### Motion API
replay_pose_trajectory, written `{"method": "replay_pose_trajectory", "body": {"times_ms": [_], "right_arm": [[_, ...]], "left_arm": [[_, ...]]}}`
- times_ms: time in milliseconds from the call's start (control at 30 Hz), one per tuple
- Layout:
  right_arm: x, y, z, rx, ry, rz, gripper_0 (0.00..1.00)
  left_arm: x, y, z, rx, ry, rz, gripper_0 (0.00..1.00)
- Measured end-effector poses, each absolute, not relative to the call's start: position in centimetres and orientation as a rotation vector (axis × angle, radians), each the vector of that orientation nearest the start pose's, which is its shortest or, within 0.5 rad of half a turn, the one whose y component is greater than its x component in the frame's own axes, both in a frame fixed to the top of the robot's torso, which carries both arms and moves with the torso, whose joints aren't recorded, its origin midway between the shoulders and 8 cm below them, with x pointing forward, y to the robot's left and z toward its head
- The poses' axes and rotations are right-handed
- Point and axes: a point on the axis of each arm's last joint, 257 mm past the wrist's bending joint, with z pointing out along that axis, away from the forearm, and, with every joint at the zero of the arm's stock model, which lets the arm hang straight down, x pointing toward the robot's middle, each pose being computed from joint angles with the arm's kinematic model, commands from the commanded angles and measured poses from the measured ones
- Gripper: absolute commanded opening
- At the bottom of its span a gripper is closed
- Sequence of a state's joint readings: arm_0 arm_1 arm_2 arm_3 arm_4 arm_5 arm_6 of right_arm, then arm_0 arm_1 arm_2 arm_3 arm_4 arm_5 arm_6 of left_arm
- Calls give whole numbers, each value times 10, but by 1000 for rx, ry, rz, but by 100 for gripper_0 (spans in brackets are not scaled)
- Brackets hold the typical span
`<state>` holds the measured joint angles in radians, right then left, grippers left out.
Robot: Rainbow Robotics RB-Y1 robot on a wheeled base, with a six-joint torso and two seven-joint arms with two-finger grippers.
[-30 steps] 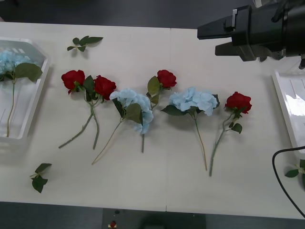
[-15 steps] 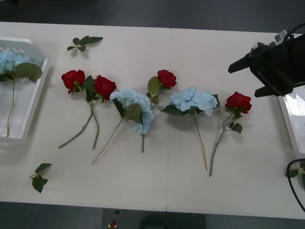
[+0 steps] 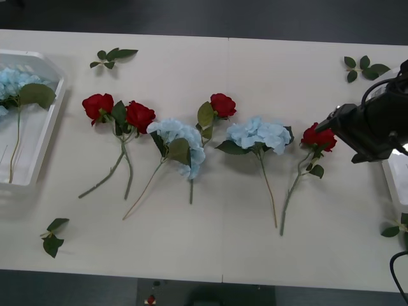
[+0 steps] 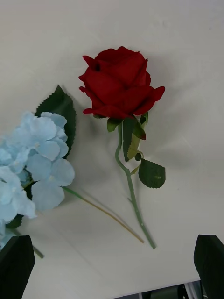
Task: Put the red flowers into the right box and the blue flowers into the left box
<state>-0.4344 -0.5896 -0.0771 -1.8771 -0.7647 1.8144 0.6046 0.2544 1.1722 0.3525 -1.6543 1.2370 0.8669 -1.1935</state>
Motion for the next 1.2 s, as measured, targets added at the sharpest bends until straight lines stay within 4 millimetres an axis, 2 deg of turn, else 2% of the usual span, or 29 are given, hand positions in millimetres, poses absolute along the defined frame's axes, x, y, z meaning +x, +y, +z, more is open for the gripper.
{"method": "replay_pose_trajectory", "body": {"times_ms": [100,300,500,633,733,833,1033,1200], "right_arm": [[458,-267,-221,856,2651,379,100],[470,-267,-256,841,2650,296,100],[478,-283,-273,846,2630,217,100],[482,-287,-280,695,2663,173,100],[483,-285,-286,662,2676,177,100],[488,-281,-291,672,2665,192,100],[491,-273,-304,646,2670,195,100],[491,-266,-321,596,2681,162,100]], "left_arm": [[423,556,-168,-585,2234,-180,100],[438,515,-131,-469,2186,-248,100],[453,469,-109,-439,2180,-351,100],[461,431,-108,-501,2213,-451,100],[469,406,-113,-464,2240,-480,100],[475,389,-128,-452,2273,-474,100],[485,362,-169,-566,2329,-482,100],[501,346,-205,-575,2366,-416,100]]}}
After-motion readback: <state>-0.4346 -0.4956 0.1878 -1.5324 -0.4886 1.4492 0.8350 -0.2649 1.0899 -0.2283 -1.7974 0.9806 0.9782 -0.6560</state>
